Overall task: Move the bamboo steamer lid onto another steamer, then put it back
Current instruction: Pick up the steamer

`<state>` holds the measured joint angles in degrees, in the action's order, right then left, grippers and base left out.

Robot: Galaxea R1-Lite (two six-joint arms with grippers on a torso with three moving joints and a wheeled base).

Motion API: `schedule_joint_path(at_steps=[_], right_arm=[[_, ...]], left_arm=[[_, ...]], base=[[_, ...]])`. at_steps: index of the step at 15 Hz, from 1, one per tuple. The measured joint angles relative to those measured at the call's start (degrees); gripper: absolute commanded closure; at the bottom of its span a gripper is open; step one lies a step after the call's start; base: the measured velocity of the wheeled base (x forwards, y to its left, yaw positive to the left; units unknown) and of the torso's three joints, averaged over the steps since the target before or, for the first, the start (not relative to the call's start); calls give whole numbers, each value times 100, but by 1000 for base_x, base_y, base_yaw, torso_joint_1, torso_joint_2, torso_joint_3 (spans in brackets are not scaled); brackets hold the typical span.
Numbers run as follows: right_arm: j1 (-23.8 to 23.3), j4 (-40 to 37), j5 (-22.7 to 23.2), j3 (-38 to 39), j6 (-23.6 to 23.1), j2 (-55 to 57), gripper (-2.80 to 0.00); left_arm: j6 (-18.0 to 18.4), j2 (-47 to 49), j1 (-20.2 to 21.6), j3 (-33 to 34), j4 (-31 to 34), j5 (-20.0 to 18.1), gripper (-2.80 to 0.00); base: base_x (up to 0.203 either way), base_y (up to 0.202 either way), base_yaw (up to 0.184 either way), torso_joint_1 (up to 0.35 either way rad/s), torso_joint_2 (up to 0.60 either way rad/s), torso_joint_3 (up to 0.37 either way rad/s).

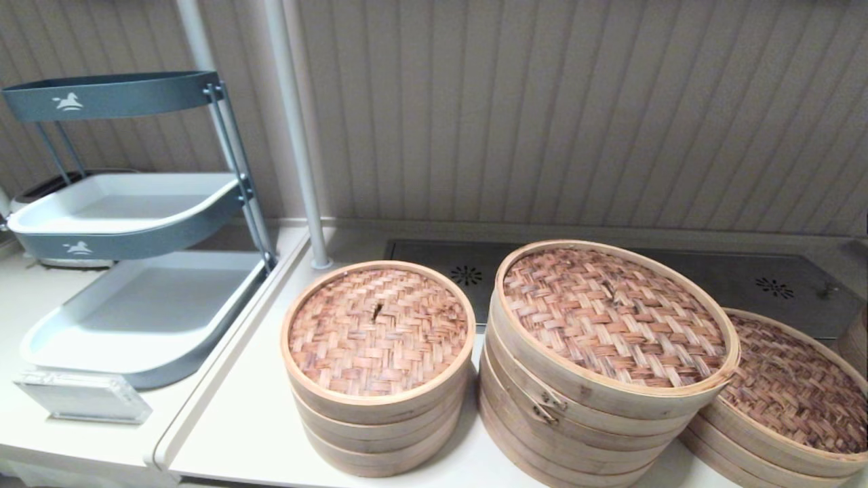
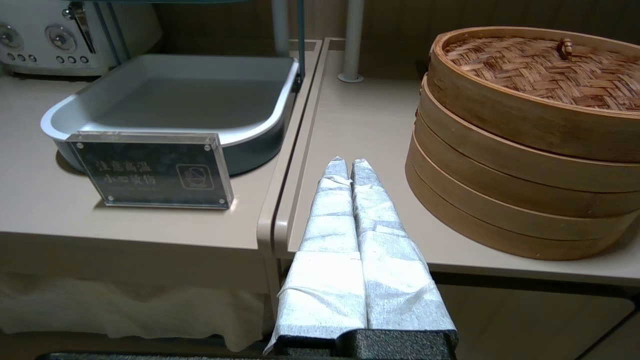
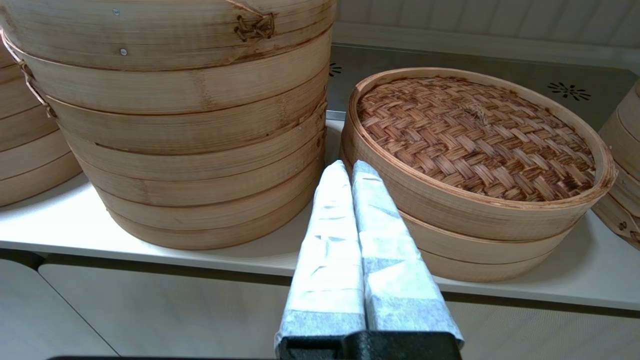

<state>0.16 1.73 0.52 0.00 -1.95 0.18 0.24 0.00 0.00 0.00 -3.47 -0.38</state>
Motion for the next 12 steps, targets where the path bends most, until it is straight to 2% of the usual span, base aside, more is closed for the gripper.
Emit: schedule_joint_path(at_steps=[6, 9, 12], right_arm=[[17, -253, -6, -176, -50, 51, 0], [37, -447, 22, -1536, -66, 576, 0], [71, -530, 48, -2912, -64, 1722, 0]], left_arm=[[2, -2, 0, 0, 0, 2, 0], [2, 0, 0, 0, -2, -4, 0], [0, 0, 2, 0, 1, -6, 0]], base=[[0, 0, 0, 0, 0, 0], [0, 0, 0, 0, 0, 0], [0, 0, 0, 0, 0, 0]])
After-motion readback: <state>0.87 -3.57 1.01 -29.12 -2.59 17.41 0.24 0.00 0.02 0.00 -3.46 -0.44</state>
